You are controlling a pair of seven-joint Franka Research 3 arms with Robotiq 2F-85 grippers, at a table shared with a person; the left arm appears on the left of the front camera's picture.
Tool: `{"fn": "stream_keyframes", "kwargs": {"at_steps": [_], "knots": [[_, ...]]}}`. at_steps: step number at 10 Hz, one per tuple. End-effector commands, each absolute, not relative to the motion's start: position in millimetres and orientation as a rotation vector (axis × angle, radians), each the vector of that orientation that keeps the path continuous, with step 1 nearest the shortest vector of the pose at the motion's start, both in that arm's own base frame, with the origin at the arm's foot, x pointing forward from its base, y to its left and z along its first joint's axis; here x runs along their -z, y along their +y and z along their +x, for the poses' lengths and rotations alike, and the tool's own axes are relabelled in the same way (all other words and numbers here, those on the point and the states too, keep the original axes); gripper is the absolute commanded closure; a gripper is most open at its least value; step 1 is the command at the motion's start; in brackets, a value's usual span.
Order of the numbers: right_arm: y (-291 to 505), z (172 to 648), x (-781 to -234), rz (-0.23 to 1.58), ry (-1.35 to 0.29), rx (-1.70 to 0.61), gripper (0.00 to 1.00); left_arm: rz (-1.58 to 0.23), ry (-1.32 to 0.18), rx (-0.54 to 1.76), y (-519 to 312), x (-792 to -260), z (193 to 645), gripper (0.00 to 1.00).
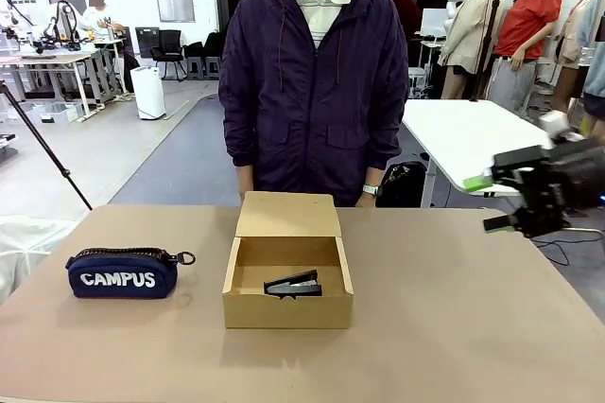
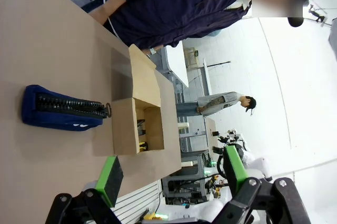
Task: Pack the items into the box.
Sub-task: Pick up the item specified by the human and place it in the Mailer Box, then close the Mailer Box.
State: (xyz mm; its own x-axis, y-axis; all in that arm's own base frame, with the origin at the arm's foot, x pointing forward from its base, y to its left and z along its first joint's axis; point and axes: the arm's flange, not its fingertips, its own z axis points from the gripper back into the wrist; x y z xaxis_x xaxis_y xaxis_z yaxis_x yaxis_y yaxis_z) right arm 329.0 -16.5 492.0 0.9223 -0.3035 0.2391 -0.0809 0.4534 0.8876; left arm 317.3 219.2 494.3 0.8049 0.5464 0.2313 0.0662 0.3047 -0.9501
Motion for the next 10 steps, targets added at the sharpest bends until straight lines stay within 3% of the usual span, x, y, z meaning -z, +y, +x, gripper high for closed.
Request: {"fn": "stream_keyframes", "kwargs": {"at_steps": [1,2,3,10], "knots": [[-17,336,-446,1.278,-0.527,0.096,0.00,-1.238,-0.578,-0.333,219,-497,315,0.00],[-18,350,-432,1.305,-0.519,0.091,0.00,-1.238,-0.578,-0.333,219,-497,315,0.00],[-36,337,-487,1.188,-0.468,0.182,0.00,-1.238,-0.578,-0.333,219,-497,315,0.00],[-36,337,-487,1.188,-0.468,0.182,0.00,-1.238,-0.578,-0.333,219,-497,315,0.00]]}}
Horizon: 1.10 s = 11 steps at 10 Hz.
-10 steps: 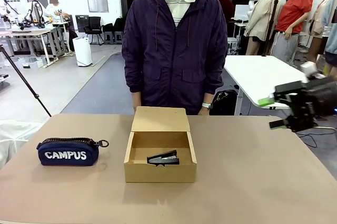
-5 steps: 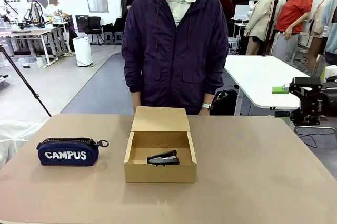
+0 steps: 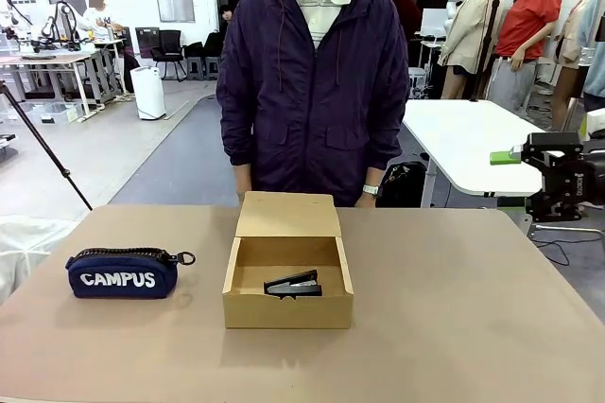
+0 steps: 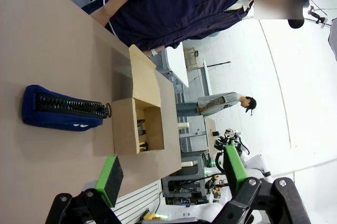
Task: Pack the items into the box.
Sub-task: Close the Mailer Box.
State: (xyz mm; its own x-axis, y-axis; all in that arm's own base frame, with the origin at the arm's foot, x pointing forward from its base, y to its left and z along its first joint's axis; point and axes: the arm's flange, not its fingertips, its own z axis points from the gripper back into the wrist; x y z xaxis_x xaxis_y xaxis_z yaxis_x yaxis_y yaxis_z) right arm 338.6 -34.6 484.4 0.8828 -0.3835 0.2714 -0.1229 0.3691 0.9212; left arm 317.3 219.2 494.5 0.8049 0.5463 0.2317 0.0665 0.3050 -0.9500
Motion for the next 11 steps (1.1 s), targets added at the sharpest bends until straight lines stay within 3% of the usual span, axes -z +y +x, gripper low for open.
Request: {"fn": "stream_keyframes", "kwargs": {"at_steps": [1,11], "knots": [[-35.8,337.0,-486.7,1.188,-0.468,0.182,0.00,-1.238,-0.578,-0.333,219.5,-496.7,315.3,0.00],[-35.8,337.0,-486.7,1.188,-0.468,0.182,0.00,-1.238,-0.578,-0.333,219.5,-496.7,315.3,0.00]]}}
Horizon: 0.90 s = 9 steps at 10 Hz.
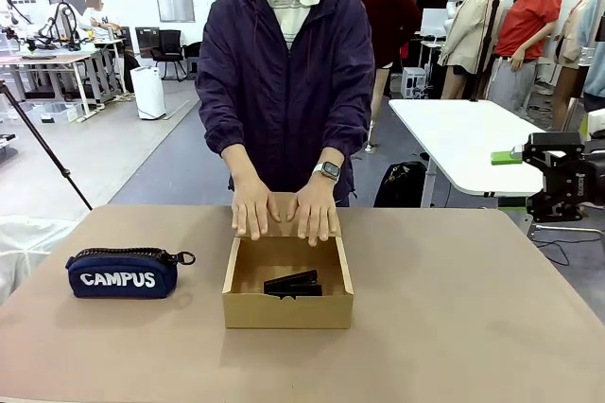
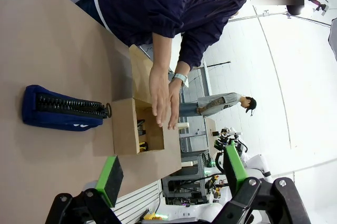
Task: Pack the items into the box.
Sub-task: Close the Mailer Box.
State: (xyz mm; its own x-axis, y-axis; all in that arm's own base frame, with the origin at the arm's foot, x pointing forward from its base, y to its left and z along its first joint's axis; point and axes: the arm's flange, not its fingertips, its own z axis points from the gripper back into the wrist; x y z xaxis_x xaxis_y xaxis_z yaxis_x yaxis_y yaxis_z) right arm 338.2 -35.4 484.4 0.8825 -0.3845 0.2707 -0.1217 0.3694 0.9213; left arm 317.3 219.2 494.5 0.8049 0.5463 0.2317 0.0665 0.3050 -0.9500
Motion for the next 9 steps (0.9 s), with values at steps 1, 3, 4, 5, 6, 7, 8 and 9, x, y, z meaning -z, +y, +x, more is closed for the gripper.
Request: {"fn": "stream_keyframes", "kwargs": {"at_steps": [1,3,4,5,6,7,8,9], "knots": [[-36,337,-487,1.188,-0.468,0.182,0.00,-1.238,-0.578,-0.333,219,-497,315,0.00],[-36,337,-487,1.188,-0.468,0.182,0.00,-1.238,-0.578,-0.333,219,-497,315,0.00],[-35,338,-484,1.193,-0.489,0.177,0.00,-1.236,-0.587,-0.343,219,-494,317,0.00],[-22,373,-489,1.178,-0.468,0.140,0.00,-1.152,-0.471,-0.329,195,-499,365,0.00],[-9,403,-487,1.137,-0.442,0.118,0.00,-1.066,-0.379,-0.363,162,-495,410,0.00],[7,428,-478,1.075,-0.391,0.089,0.00,-0.928,-0.400,-0.453,125,-482,442,0.00],[30,447,-465,1.016,-0.329,0.065,0.00,-0.903,-0.388,-0.419,97,-472,456,0.00],[44,464,-450,1.001,-0.265,0.052,0.00,-0.929,-0.388,-0.370,72,-465,462,0.00]]}}
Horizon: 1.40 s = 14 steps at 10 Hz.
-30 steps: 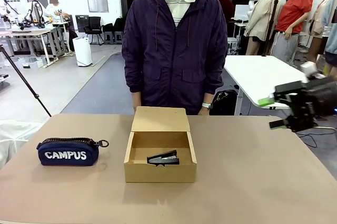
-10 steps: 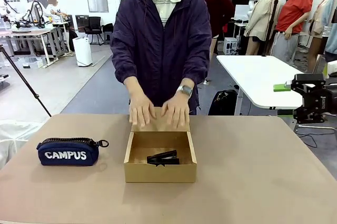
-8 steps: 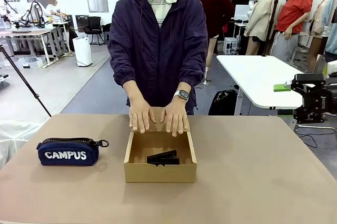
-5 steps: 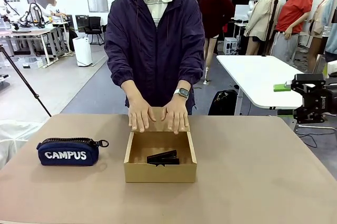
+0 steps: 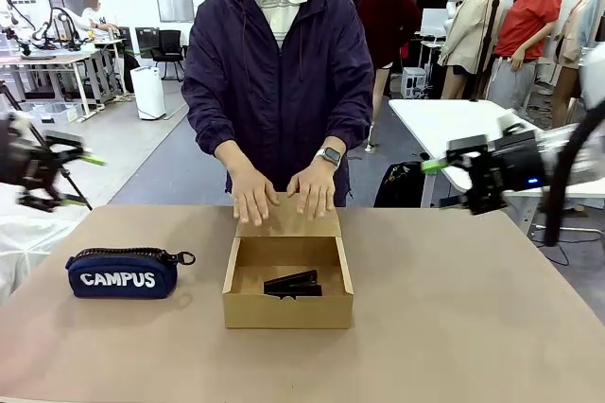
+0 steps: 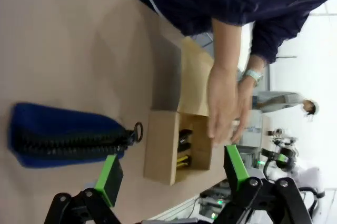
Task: Pack the items into the box.
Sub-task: Close the Mailer Box.
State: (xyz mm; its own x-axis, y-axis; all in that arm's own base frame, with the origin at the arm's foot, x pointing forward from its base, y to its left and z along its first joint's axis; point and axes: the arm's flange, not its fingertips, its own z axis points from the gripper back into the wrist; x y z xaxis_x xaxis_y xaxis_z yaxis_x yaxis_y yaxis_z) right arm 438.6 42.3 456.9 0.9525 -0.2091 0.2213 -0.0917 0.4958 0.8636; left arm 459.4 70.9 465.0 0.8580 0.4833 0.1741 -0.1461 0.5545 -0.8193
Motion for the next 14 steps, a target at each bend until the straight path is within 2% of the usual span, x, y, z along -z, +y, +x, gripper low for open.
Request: {"fn": "stream_keyframes", "kwargs": {"at_steps": [1,2,3,6,7,9,10,12,14], "knots": [[58,480,-431,0.964,-0.218,0.075,0.00,-0.988,-0.439,-0.359,53,-459,467,0.00],[64,491,-419,0.959,-0.190,0.097,0.00,-1.081,-0.462,-0.366,41,-457,468,0.00],[59,459,-436,1.016,-0.265,0.063,0.00,-0.917,-0.398,-0.372,46,-458,470,0.00],[59,459,-436,1.016,-0.265,0.063,0.00,-0.917,-0.398,-0.372,46,-458,470,0.00],[60,471,-427,0.998,-0.246,0.064,0.00,-0.938,-0.405,-0.365,41,-455,473,0.00],[74,532,-416,1.017,-0.144,0.013,0.00,-0.958,-0.331,-0.392,-19,-424,556,0.00],[80,553,-405,1.012,-0.126,0.053,0.00,-1.008,-0.290,-0.376,-39,-411,580,0.00],[95,588,-369,1.067,0.036,0.111,0.00,-1.113,-0.187,-0.352,-69,-382,614,0.00],[113,620,-338,1.116,0.027,0.111,0.00,-1.179,-0.184,-0.360,-106,-334,634,0.00]]}}
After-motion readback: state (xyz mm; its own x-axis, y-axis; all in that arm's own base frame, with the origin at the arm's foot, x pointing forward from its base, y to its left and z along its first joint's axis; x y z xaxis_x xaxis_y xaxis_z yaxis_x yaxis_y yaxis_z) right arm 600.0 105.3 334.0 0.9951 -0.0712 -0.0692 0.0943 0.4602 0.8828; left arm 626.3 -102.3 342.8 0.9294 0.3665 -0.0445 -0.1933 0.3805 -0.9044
